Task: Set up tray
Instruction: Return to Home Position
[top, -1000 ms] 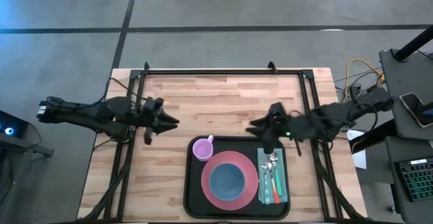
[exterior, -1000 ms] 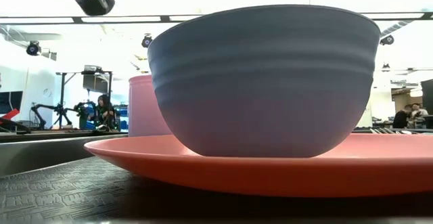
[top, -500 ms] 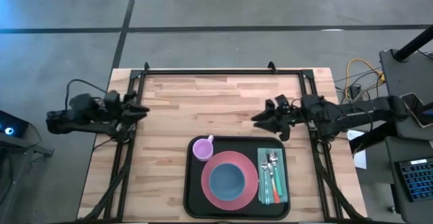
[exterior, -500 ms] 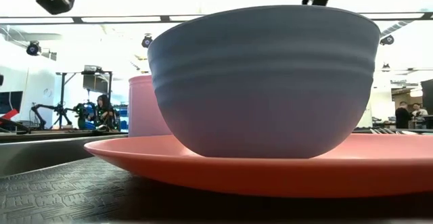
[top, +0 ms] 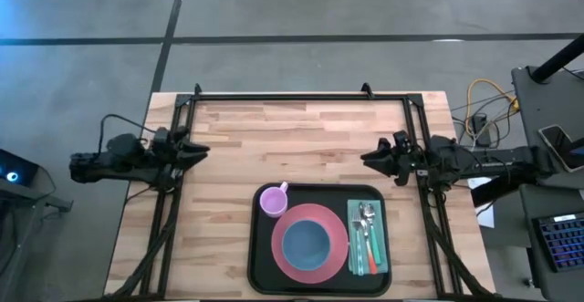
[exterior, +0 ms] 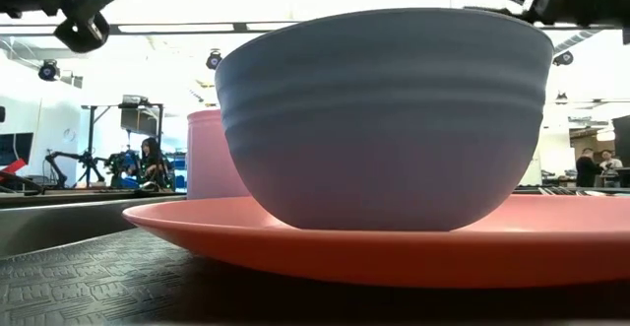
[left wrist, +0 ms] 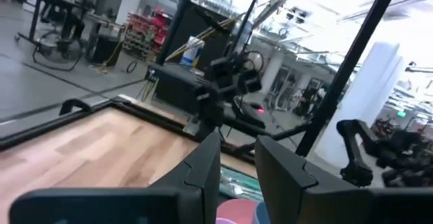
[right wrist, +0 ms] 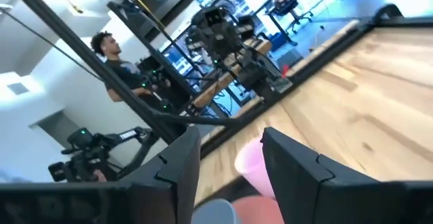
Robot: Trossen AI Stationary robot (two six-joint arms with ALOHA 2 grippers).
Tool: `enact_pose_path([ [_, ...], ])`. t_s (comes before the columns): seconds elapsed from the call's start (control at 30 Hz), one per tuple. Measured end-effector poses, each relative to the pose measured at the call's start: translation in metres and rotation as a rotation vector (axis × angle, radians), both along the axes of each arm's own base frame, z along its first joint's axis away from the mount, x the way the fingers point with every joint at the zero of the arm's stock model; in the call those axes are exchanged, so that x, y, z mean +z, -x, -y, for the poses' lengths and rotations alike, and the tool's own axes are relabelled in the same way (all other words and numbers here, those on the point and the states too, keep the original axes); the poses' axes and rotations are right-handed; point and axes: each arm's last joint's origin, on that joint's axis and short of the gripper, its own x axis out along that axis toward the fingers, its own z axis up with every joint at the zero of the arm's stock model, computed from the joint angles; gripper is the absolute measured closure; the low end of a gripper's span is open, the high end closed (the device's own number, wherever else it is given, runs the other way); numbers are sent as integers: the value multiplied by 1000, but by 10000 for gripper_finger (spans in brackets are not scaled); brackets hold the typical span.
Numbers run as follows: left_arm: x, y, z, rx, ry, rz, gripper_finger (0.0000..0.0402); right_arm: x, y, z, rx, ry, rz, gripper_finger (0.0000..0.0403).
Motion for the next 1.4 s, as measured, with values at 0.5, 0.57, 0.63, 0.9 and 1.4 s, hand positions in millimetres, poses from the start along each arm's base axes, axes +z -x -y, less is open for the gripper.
enact_pose_path([
  [0.5,-5,-7,1,0,7,-51,327,-77,12,0,-7,-20,-237,266],
  [0.57,-6,-9,1,0,5,-65,327,-81,12,0,-7,-21,-281,266],
  [0.63,-10,-10,1,0,5,-76,327,-86,15,0,-8,-22,-327,267],
  [0.9,-31,-10,1,-1,4,-82,327,-80,26,0,-10,-20,-270,265],
  [1.4,-84,-30,3,-33,-9,-104,327,-60,38,-1,-7,-14,-32,271],
])
